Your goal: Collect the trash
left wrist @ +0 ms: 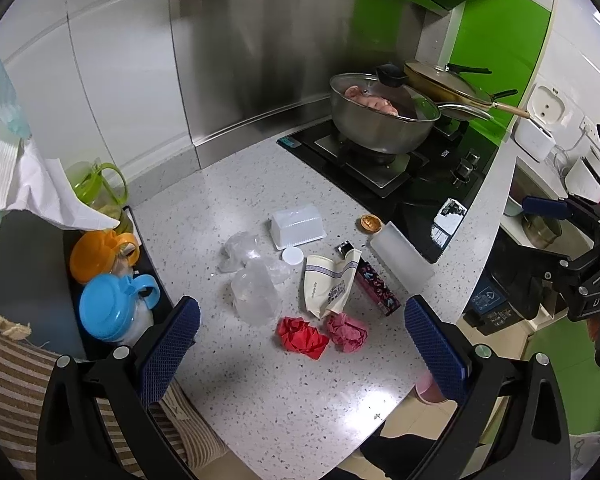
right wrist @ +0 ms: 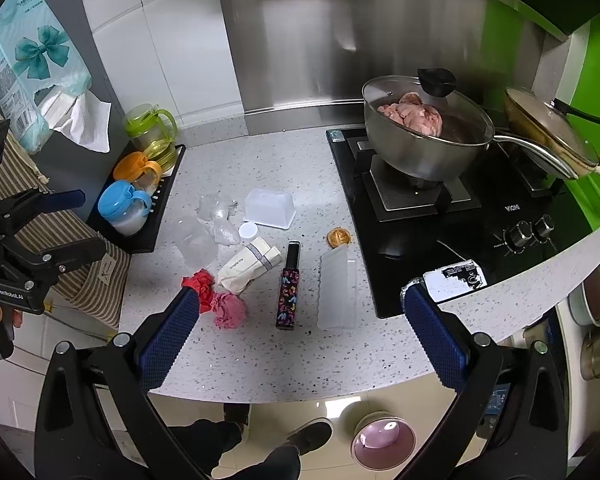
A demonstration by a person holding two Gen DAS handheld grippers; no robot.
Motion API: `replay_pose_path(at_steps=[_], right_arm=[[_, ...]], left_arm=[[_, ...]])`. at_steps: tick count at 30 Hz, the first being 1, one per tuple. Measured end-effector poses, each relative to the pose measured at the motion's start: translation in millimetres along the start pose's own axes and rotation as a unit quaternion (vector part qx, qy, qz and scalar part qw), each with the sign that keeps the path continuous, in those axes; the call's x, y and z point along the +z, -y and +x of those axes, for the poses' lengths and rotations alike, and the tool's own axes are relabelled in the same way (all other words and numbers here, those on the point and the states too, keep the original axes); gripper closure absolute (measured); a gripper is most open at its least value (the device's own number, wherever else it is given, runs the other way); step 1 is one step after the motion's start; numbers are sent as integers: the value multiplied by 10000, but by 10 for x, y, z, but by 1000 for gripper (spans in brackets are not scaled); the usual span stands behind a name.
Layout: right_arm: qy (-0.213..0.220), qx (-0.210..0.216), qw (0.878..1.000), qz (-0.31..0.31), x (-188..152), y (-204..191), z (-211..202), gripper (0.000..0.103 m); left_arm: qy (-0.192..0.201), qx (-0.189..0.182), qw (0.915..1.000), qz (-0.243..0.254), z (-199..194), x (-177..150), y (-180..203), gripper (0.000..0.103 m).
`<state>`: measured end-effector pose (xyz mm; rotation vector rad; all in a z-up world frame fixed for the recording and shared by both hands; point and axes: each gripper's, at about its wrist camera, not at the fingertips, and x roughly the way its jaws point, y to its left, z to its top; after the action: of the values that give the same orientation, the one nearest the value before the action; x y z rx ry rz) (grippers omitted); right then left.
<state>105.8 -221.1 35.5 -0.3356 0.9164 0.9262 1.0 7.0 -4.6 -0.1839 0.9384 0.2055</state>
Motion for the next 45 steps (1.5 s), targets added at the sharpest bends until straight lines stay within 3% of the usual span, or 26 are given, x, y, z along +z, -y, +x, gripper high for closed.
replay_pose_path(at_steps=[45], right_arm=[[-67,75,9999,-1,-35,-17,7,3]], left_arm=[[-51,45,10000,-65,-26,-105,-23,5]])
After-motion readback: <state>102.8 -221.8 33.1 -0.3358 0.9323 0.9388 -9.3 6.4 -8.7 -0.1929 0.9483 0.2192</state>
